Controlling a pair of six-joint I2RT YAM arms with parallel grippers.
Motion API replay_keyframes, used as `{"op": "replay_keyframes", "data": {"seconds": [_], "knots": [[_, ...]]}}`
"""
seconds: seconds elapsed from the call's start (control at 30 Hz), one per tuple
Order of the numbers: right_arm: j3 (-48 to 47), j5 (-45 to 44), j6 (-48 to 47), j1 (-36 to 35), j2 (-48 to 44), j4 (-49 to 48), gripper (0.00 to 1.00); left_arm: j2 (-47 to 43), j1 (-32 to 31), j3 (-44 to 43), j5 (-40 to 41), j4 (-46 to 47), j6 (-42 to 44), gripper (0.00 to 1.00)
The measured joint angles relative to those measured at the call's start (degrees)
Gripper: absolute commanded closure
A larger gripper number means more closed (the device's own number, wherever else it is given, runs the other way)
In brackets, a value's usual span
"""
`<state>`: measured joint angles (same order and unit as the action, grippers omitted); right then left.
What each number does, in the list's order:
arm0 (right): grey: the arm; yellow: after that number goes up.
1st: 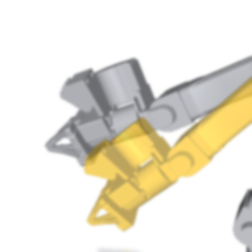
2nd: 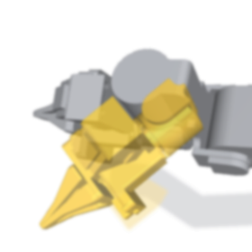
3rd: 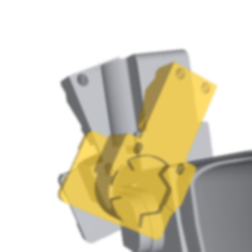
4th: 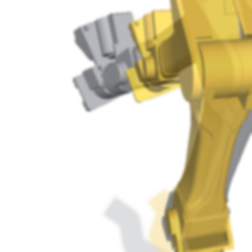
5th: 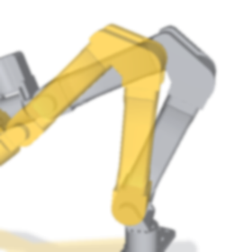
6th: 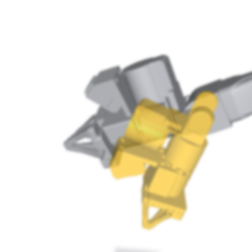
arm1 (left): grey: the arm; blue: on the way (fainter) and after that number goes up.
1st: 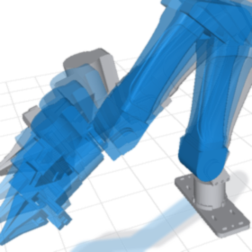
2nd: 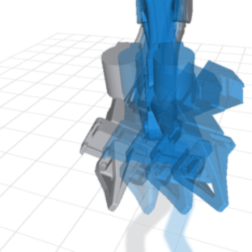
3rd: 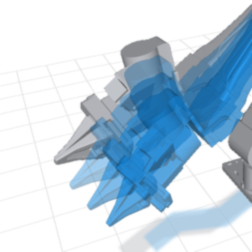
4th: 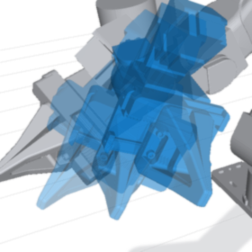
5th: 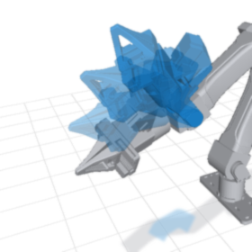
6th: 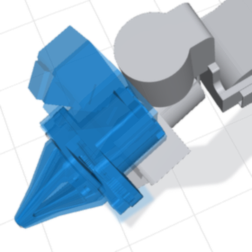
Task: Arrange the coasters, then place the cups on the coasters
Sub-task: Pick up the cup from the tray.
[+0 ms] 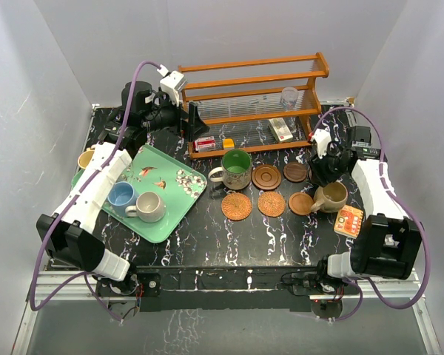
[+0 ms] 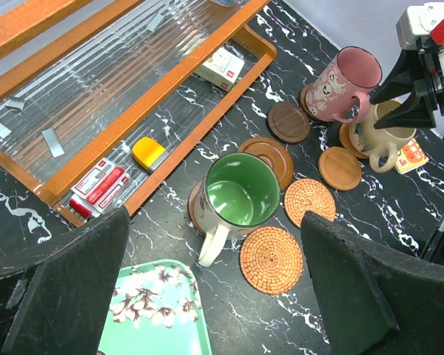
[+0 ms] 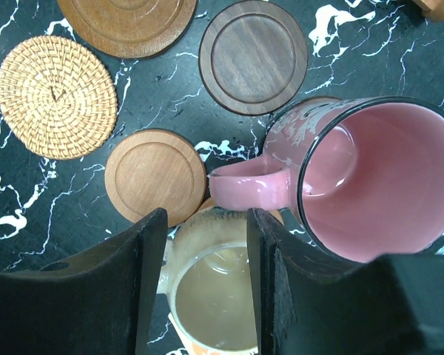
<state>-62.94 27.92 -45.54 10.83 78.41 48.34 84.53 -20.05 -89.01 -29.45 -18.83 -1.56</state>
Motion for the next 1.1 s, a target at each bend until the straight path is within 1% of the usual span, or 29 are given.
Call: {"op": "replay_keyframes", "data": {"seconds": [0.37, 0.7, 0.9, 1.1], "knots": [[0.09, -0.63, 1.92, -1.07, 1.57, -1.22, 0.56, 0.0, 0.24, 0.02, 0.0, 0.0, 0.0, 0.01], [-0.17, -1.64, 2.36, -1.07, 0.92, -0.2, 0.55, -0.31, 0.46, 0.74, 0.74, -0.02, 0.44, 0.01], [-4.13, -1.46, 5.86, -2.01, -0.24, 1.14, 0.55, -1.68, 0.46, 1.92, 6.56, -1.29, 3.1, 0.01], [-9.44, -1.73, 11.65, -6.54, -0.11, 0.92, 0.54, -3.58, 0.74, 4.37, 14.43, -3.06, 6.97, 0.01]]}}
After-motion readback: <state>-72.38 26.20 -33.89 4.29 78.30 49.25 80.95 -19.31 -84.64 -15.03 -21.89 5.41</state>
